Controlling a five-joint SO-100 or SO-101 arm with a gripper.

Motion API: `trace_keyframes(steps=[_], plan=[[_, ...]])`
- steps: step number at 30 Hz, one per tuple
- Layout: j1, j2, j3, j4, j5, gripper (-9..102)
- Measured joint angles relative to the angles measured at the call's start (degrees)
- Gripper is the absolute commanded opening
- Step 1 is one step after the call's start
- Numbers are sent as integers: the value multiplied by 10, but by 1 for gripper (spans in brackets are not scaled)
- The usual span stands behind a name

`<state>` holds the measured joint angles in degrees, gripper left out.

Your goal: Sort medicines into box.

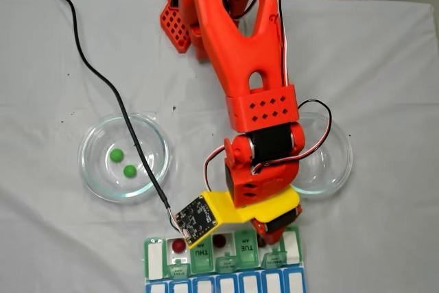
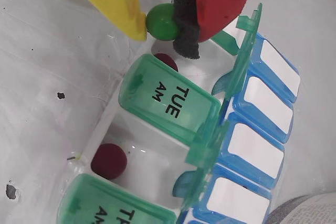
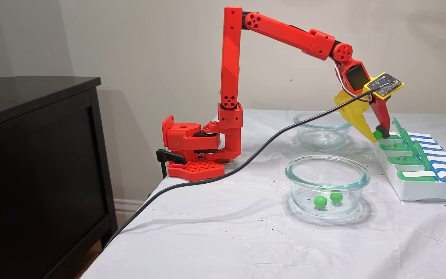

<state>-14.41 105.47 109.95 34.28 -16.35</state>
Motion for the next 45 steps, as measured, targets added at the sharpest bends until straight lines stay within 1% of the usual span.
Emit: trace_keyframes(steps=[12,16,19,24,28,30,33,35,36,37,38,42,45], plan=[[0,-25,-16,-25,0,0],[0,-31,-16,-22,-14,15],[0,-31,-16,-18,-23,20],[0,-31,-17,-2,-30,22],[0,-20,-17,20,-34,17],[0,-16,-17,35,-38,18],[5,-4,-22,84,-47,17],[15,5,-42,137,-57,13],[25,12,-58,174,-68,9],[34,19,-70,207,-78,2],[46,25,-80,230,-85,0],[95,54,-123,330,-149,0],[140,81,-127,370,-193,0]])
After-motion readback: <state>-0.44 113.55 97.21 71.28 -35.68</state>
